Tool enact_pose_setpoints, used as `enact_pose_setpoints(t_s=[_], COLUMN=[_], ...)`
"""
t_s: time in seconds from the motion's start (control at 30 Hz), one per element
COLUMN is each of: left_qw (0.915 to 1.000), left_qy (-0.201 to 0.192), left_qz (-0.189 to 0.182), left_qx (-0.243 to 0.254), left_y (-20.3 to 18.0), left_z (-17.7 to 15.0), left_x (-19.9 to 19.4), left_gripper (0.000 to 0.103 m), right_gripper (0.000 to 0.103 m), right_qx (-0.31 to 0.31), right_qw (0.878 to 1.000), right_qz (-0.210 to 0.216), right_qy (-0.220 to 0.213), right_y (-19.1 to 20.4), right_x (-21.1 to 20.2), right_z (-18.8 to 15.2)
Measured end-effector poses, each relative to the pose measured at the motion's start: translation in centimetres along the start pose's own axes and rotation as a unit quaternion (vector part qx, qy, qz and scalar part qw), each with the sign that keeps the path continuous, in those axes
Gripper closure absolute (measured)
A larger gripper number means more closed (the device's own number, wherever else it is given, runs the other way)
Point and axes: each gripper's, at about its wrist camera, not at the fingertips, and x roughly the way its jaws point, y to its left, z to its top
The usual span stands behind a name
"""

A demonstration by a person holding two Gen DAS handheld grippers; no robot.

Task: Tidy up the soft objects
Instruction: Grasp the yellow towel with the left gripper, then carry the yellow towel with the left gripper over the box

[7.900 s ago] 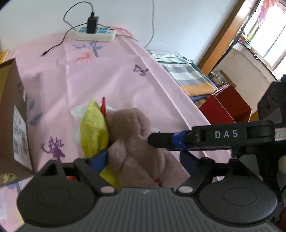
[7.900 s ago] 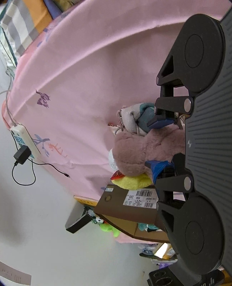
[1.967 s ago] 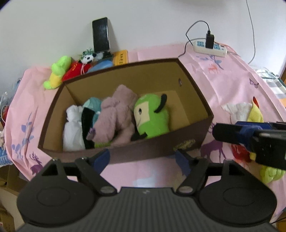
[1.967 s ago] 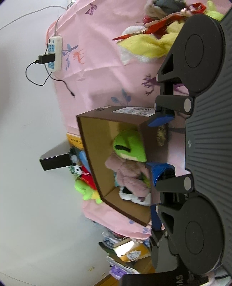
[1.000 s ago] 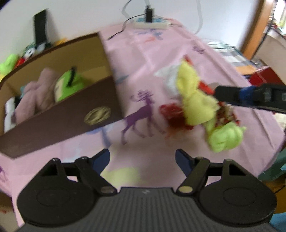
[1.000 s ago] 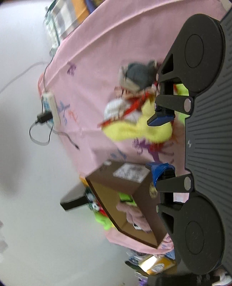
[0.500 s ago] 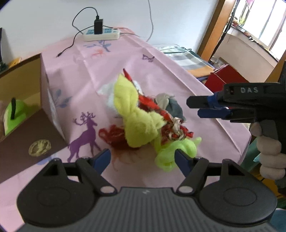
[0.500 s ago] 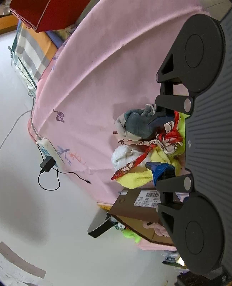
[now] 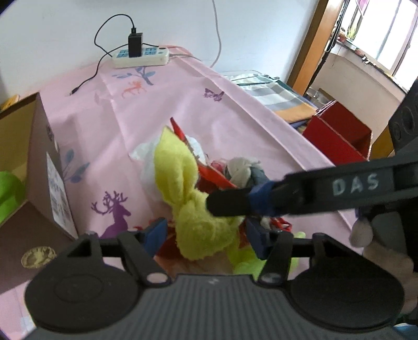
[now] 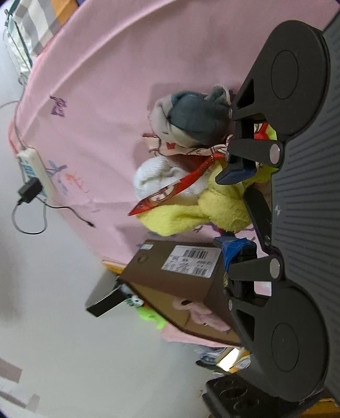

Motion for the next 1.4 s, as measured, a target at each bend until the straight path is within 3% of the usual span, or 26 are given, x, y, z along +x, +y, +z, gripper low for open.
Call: enact_pose_setpoints(t_s=[0.13, 0.23, 0.5, 0.73, 0.97, 1.4], left_qw=[1.0, 1.0, 0.9999, 0.9983, 0.9963, 0.9883], left_qy=[0.006, 0.006, -0.013, -0.051, -0.083, -0.149], left_qz=[-0.003, -0.002, -0.007, -0.004, -0.016, 0.029], left_qx=[-0.001, 0.002, 0.005, 0.03, 0.017, 0.013], left_y=[0.5, 0.6, 0.9, 0.8, 2.7, 7.3], left_z=[-0.1, -0.2, -0.3, -0.3, -0.7, -1.2], left_x=[1.0, 1.5, -0.1, -3.6, -6.5, -11.9], left_gripper=[0.065, 0.069, 0.071, 0.071, 0.071, 0.071], right_gripper=[0.077, 0.078, 0.088, 0.088, 0.088, 0.086], right_qx=[0.016, 0.034, 0.01, -0.049, -0.114, -0.179], right_qw=[1.0, 0.999, 1.0, 0.998, 0.992, 0.978], right_qz=[0.004, 0.007, 0.017, 0.022, 0.02, 0.061], right_qy=[0.011, 0.015, 0.009, -0.025, -0.053, -0.084], right_y=[-0.6, -1.1, 0.3, 3.8, 7.3, 13.8], right_x=[1.1, 1.4, 0.5, -1.1, -1.2, 1.8], right_z=[0.1, 0.1, 0.0, -0.6, -1.1, -0.3])
